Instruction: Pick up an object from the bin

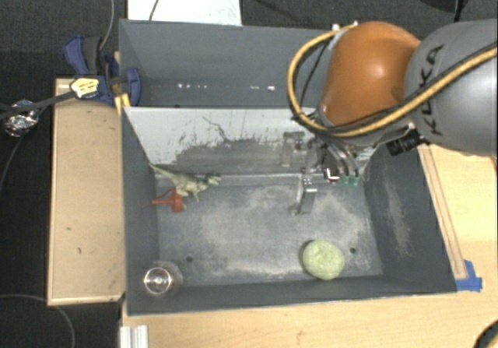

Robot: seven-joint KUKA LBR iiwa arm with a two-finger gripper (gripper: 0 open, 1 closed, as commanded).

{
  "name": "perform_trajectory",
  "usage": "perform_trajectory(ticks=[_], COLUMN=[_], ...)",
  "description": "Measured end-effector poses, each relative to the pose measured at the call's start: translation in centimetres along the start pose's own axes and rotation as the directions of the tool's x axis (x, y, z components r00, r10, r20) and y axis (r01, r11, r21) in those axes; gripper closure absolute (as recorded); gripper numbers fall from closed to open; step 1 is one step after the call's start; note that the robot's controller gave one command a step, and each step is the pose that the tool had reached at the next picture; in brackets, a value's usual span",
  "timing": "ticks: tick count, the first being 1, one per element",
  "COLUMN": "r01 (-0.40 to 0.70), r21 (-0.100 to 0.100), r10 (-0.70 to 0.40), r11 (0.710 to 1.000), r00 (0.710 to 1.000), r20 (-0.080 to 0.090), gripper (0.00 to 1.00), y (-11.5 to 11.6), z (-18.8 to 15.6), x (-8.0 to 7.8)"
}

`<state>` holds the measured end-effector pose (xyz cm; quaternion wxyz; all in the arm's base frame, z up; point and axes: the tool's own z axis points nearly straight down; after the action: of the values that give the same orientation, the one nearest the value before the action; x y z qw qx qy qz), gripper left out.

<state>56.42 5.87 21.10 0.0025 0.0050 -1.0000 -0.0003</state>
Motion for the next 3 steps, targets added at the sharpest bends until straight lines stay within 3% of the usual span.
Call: perform_trajectory(ticks=[1,2,3], r01=[-0.001,0.042,0.124], r21=[0.000,-0.001,0.000], r10=[0.001,-0.042,-0.124], r11=[1.000,0.999,0.992], r00=[1.000,0.999,0.992], r20=[0.008,0.015,0.003], gripper=[0.00,0.00,0.00], y=[0.0,-1.2,-3.6], z=[-0.5,2.0,4.7], x=[-0.1,1.0,4.7])
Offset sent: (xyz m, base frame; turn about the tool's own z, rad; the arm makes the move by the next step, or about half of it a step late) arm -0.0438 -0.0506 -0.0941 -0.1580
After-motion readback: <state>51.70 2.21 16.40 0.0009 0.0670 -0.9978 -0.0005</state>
